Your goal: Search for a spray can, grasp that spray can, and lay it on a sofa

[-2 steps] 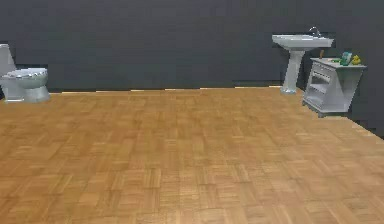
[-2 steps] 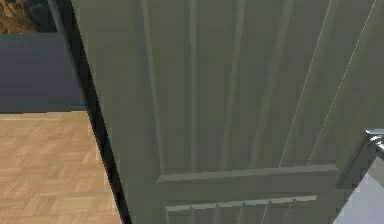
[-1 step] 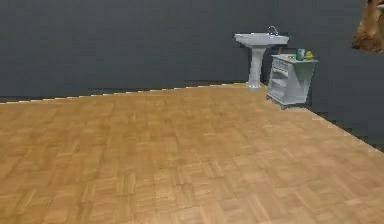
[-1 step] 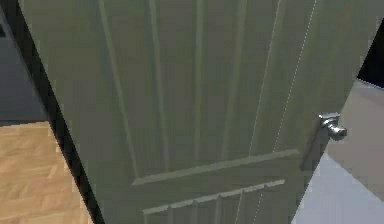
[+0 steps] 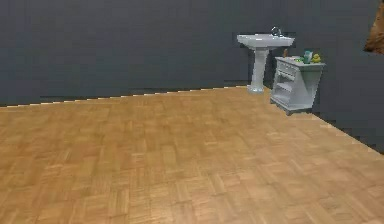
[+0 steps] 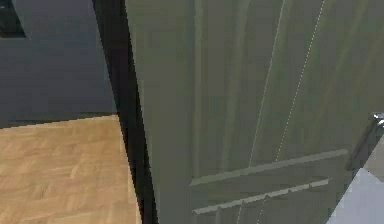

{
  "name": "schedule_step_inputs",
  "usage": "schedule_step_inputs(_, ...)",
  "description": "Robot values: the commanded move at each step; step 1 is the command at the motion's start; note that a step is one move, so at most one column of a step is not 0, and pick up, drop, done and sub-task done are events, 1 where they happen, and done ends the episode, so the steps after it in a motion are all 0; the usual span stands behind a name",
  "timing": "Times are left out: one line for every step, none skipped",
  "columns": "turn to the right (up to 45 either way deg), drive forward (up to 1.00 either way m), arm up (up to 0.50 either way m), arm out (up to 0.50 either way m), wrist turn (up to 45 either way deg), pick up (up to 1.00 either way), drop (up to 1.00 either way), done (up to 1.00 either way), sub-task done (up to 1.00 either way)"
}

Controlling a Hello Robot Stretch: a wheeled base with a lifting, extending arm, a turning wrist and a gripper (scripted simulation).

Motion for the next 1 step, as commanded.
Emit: schedule_step_inputs(30.0, 0.00, 0.00, 0.00, 0.0, 0.00, 0.00, 0.00, 0.00)
